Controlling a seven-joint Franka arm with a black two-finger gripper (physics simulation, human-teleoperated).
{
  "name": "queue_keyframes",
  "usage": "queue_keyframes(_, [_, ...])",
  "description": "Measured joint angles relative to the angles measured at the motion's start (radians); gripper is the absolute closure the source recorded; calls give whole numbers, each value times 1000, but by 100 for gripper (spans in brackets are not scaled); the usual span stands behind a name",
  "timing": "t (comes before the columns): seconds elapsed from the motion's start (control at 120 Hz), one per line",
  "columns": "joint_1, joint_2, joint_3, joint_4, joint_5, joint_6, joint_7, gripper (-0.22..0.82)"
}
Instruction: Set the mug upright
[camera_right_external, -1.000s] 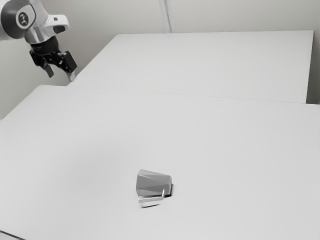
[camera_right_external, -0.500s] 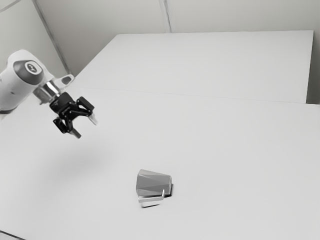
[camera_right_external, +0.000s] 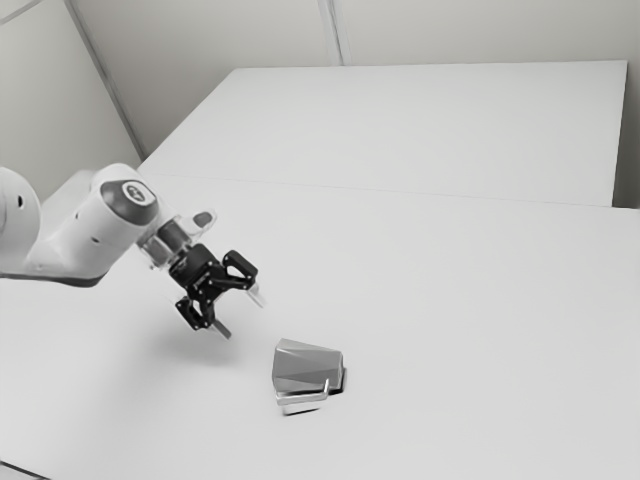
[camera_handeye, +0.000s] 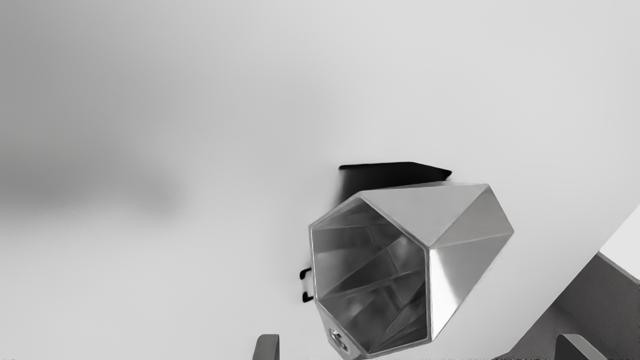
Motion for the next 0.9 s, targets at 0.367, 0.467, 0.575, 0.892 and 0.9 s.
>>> queue_keyframes(0.367, [-47,-12,-20,-79,-94,66,-86,0])
queue_keyframes(0.467, [-67,-2,-29,-81,-139,99,-105,0])
queue_keyframes(0.575, [-90,18,-40,-81,-207,131,-121,0])
queue_keyframes(0.892, [-103,71,-44,-81,-376,174,-157,0])
queue_keyframes(0.9, [-104,72,-44,-81,-378,175,-157,0])
